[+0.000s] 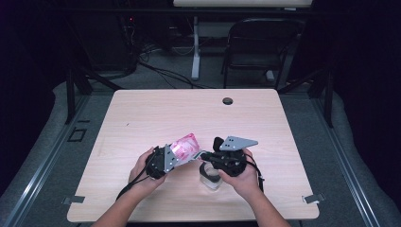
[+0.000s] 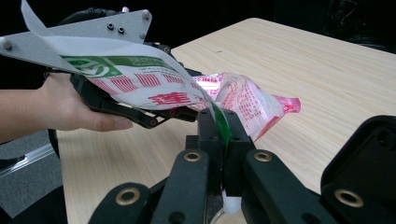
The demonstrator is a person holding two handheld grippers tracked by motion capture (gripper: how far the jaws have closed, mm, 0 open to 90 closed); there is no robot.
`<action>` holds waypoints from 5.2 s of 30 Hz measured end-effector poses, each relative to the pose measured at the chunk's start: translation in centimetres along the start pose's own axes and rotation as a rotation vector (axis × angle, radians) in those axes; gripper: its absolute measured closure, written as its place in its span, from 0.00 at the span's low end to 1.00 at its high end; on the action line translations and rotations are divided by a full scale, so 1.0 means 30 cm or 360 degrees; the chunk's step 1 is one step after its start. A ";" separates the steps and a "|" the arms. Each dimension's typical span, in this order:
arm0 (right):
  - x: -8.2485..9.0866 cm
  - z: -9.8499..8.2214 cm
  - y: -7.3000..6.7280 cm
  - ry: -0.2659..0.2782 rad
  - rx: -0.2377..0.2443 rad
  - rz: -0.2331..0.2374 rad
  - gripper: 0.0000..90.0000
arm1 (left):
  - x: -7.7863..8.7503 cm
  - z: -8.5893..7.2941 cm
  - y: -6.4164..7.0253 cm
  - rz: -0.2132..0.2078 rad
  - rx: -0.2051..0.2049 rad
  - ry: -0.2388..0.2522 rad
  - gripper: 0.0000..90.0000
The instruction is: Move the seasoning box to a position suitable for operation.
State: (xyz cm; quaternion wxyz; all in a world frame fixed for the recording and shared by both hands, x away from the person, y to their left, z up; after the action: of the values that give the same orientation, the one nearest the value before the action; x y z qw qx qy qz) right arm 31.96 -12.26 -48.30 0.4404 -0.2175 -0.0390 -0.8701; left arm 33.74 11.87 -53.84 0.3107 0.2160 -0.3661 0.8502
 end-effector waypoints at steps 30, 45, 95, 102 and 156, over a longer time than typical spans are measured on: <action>-0.002 -0.035 0.008 -0.0052 0.0005 -0.0003 1.00 | -0.024 -0.015 0.030 0.0055 -0.0082 0.0014 0.66; 0.015 -0.033 0.008 -0.0030 0.0010 -0.0010 1.00 | -0.006 0.008 0.026 0.0115 -0.0159 0.0020 0.66; 0.034 -0.056 -0.012 -0.0062 0.0054 -0.0053 1.00 | 0.016 0.028 0.034 0.0235 -0.0335 0.0044 0.67; 0.041 -0.056 -0.013 -0.0062 0.0050 -0.0055 1.00 | 0.023 0.036 0.033 0.0254 -0.0377 0.0034 0.67; 0.038 -0.076 -0.009 -0.0126 0.0070 -0.0071 1.00 | 0.029 0.046 0.040 0.0328 -0.0514 0.0001 0.67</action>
State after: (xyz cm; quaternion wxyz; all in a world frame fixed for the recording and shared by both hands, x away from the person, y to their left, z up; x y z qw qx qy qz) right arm 30.40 -13.53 -49.85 0.4238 -0.2412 -0.0803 -0.8693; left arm 32.48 10.49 -53.04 0.2527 0.1243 -0.5178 0.8078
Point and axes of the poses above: each handheld gripper's, and its own axes: x roughly backward along the jaws, z roughly out of its top, y roughly to its right, the point moved 1 cm from there along -x, roughly forward along the jaws, and after that the axes turned 3 degrees about -z, right-handed, at the moved point
